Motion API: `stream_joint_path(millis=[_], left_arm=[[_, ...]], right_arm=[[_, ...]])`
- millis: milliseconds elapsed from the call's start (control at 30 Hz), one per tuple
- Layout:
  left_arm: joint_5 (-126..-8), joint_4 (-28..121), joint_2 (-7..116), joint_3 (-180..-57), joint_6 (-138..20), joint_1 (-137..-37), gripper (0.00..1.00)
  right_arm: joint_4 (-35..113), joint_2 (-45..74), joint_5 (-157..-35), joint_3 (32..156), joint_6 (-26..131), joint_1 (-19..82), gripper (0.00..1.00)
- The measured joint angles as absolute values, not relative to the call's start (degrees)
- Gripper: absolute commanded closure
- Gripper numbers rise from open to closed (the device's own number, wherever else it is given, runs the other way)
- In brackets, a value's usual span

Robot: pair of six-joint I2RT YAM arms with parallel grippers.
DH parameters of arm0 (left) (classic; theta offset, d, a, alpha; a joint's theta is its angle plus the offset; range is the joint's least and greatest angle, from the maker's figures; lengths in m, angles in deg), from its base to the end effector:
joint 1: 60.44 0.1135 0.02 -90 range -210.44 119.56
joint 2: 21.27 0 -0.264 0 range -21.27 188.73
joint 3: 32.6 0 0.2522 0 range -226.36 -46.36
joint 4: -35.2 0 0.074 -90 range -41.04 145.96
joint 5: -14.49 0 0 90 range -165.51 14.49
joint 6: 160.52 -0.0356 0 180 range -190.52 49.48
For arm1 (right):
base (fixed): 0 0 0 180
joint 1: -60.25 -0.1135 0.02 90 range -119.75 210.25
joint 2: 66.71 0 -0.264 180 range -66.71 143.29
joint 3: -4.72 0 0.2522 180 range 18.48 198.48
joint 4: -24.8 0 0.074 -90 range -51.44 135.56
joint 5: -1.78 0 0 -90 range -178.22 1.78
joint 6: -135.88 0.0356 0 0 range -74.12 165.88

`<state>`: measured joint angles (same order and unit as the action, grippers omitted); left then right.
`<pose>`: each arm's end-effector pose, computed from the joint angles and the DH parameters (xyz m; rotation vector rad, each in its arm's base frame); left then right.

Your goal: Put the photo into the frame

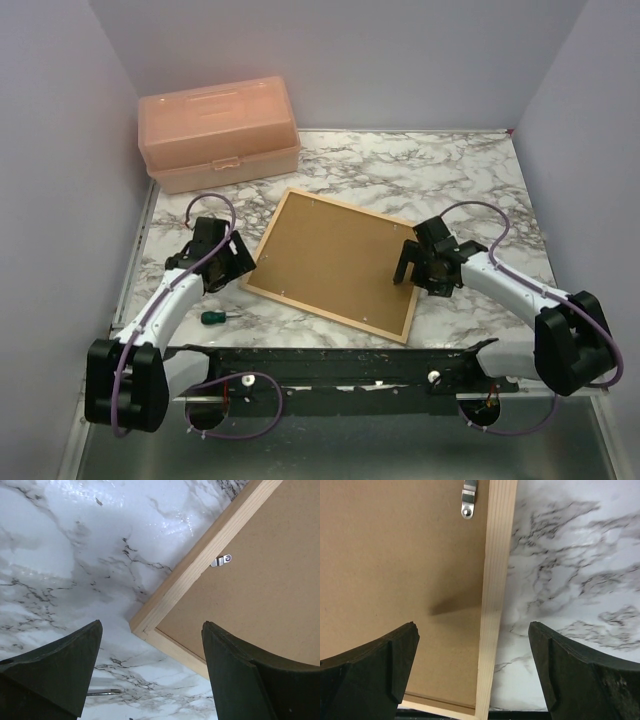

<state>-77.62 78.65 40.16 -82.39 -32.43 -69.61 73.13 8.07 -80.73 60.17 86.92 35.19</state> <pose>0.2011 -0.0311 0.2046 -0.6523 2.4704 -0.2789 0.2105 0.0933 0.1837 0.4161 2.7095 0.1448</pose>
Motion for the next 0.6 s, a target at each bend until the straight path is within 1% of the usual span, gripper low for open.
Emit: stream_joint_path(millis=[167, 333, 467, 600], left_arm=[[-72.76, 75.35, 47.17, -82.42, -33.07, -69.39, 0.17], [-67.30, 72.57, 51.63, -82.42, -33.44, -69.39, 0.18], [-64.57, 70.58, 52.55, -82.02, -34.07, -68.89, 0.19], [-63.50, 66.56, 50.65, -79.51, -34.12, -69.21, 0.20]], right_arm=[[70.31, 8.42, -86.63, 56.32, 88.88, 35.19, 0.00], [67.31, 9.67, -90.28, 56.96, 89.45, 35.26, 0.00], [67.95, 11.09, -90.88, 58.22, 89.26, 35.45, 0.00], [69.41, 13.12, -90.46, 60.19, 87.79, 35.67, 0.00]])
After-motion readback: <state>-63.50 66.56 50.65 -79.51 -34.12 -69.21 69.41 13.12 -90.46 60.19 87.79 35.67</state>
